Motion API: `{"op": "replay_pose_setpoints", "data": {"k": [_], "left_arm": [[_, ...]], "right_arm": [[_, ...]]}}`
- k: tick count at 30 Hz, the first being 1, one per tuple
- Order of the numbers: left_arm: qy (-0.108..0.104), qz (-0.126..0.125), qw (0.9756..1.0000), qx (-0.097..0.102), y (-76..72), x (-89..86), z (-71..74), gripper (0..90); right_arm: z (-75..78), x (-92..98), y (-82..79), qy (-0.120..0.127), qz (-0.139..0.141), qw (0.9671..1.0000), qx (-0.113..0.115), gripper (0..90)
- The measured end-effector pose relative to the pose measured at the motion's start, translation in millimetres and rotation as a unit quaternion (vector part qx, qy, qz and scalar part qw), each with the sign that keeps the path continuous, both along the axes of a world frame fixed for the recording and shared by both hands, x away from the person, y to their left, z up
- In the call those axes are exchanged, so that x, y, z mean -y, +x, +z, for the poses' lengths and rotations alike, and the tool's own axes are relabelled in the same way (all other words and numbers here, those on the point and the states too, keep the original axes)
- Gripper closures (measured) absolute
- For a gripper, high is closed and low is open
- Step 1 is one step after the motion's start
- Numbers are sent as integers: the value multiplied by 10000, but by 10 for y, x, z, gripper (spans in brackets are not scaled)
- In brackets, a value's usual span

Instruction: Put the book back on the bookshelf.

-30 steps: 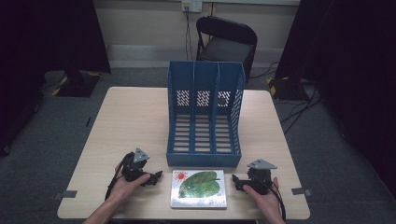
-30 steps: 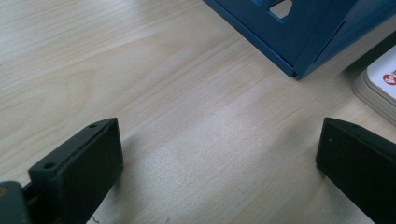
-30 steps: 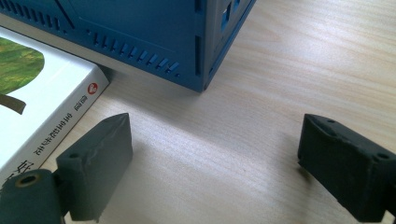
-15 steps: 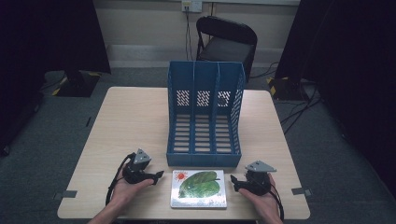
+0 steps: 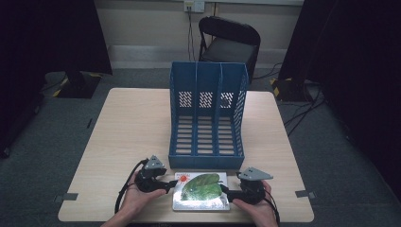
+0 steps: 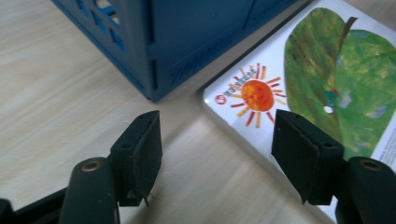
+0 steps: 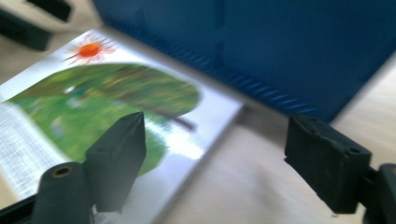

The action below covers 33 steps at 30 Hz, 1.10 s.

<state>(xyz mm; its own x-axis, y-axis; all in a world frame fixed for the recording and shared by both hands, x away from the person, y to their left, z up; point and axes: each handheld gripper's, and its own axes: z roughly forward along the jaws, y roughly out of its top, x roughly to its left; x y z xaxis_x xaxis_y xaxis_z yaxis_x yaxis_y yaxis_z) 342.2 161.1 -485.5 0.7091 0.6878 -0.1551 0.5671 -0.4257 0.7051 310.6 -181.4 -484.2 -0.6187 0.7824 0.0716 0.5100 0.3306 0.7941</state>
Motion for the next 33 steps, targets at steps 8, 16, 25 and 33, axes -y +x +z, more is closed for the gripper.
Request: {"op": "replay_pose_setpoints", "data": {"k": [8,16,25,33], "left_arm": [[-63,-129,9995,-287,21,48,-41,348],[-150,-154,9992,-343,52,49,-66,374],[-134,-102,9992,-375,70,-11,-59,414],[-180,64,9992,-339,54,34,-70,369]], "right_arm": [[-127,-174,0,-96,674,9971,-344,191],[-132,-198,-35,-95,787,9954,-531,136],[-128,-259,-99,-87,978,9933,-610,137],[-137,-265,-105,-81,1026,9925,-668,109]]}}
